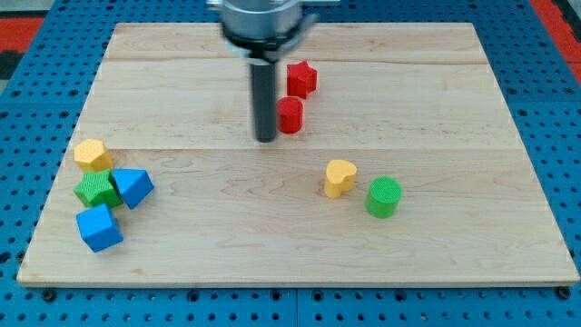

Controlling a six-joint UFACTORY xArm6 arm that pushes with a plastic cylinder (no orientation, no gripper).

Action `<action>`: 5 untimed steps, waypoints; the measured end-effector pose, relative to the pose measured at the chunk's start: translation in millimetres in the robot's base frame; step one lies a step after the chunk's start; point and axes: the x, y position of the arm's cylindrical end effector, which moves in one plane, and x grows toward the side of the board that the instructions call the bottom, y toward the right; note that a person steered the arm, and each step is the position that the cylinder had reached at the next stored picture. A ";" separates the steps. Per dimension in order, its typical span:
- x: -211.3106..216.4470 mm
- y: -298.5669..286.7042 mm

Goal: Slightly push the red circle bottom diagnol to the red star

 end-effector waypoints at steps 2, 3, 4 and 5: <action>-39.8 -7.8; -9.7 52.4; 11.5 100.1; 18.4 67.7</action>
